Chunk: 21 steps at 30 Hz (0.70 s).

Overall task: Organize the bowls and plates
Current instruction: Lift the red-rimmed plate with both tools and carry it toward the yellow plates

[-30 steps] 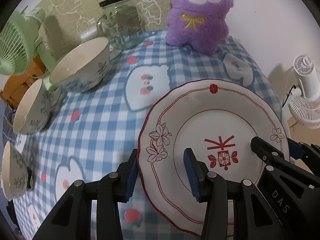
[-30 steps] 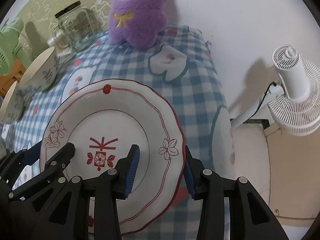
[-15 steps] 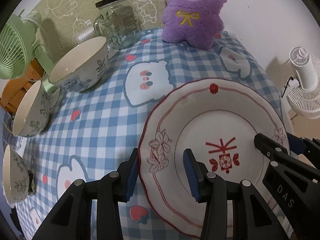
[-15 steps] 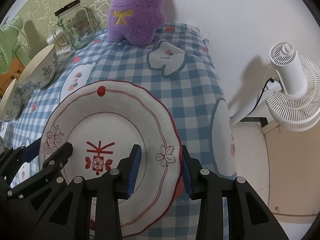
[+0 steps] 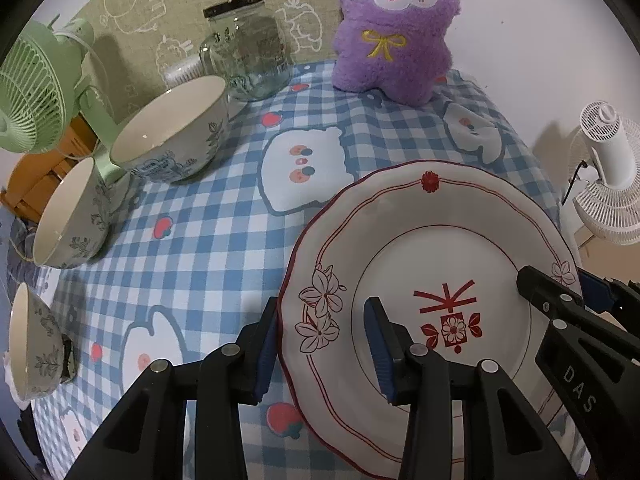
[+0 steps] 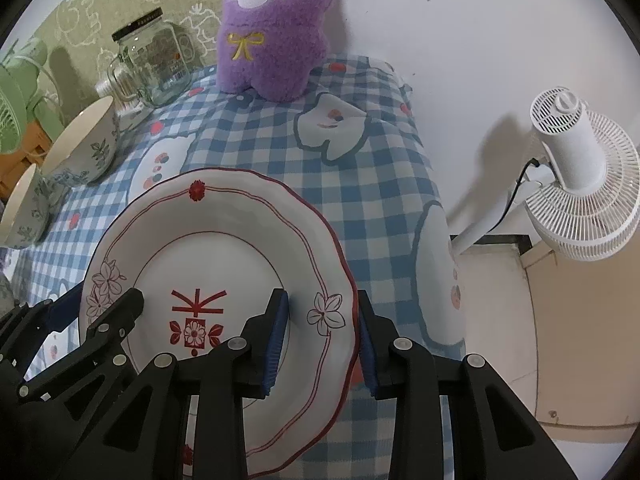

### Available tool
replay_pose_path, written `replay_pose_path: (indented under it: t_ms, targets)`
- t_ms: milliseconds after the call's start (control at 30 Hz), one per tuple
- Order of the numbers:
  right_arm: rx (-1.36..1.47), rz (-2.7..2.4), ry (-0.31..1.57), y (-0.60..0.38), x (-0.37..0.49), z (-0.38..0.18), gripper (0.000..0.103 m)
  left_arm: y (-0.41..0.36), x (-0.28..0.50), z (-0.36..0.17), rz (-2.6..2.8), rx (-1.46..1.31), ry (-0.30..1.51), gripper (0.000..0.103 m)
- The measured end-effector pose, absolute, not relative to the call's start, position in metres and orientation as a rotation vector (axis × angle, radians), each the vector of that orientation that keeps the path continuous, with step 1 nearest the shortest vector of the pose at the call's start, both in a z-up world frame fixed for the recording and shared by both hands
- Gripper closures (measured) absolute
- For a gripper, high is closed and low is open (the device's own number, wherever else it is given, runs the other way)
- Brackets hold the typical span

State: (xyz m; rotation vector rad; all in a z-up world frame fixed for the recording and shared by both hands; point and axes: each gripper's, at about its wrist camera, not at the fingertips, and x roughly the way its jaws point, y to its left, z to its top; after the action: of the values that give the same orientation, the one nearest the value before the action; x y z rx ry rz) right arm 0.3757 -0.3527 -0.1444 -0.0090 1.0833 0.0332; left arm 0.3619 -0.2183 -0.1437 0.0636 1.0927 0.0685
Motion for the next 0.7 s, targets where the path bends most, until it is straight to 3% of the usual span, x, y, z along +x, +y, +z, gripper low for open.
replay_pose_path:
  t_ms: [700]
  targets:
    - [0.001, -0.014, 0.989, -0.346, 0.304, -0.072, 0.067, -0.205, 0.307, -0.076, 0.015, 0.044, 1.010, 0.062]
